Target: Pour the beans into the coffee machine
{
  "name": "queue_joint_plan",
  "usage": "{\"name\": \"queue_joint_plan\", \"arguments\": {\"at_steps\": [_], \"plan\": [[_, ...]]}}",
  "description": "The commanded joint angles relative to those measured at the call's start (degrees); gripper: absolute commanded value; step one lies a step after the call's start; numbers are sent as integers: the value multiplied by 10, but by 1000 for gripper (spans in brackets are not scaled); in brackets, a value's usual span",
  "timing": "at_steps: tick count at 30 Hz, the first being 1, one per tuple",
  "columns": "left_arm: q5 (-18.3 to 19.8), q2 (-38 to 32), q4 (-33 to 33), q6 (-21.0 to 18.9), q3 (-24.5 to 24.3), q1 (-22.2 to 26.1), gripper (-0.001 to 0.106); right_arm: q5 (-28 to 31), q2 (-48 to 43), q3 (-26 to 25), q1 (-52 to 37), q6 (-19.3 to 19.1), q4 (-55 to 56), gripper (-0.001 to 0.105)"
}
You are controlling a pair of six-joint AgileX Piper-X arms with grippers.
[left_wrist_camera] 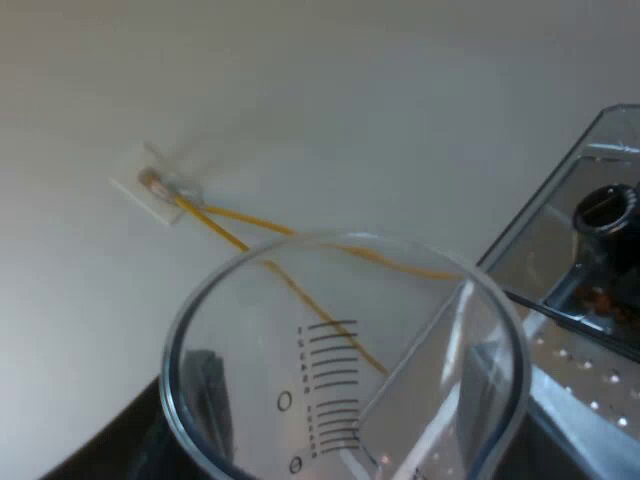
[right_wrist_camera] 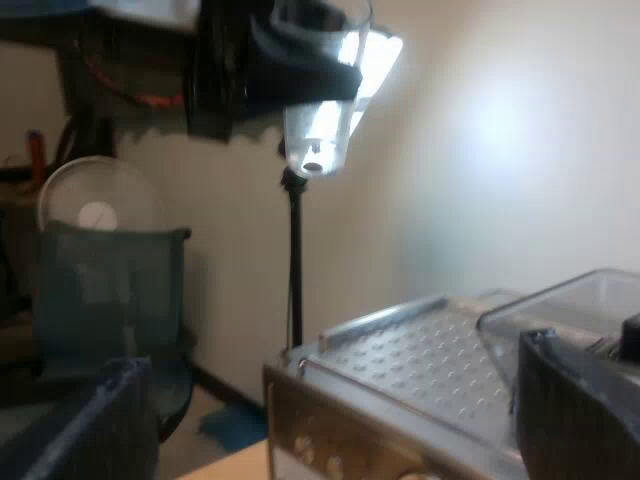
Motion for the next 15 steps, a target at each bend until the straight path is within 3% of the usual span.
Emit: {"name": "queue_joint_plan", "arguments": {"at_steps": [1,7,15], "plan": [[-8,-27,29,-65,16,12,23,-37,-4,-13,2,-4,27,79],[49,-90,44,-99,89,68,9,-74,-4,-14,2,29,41,79],[118,-200,29,-153,229,162,9,-106,-4,-14,2,32,114,79]]}}
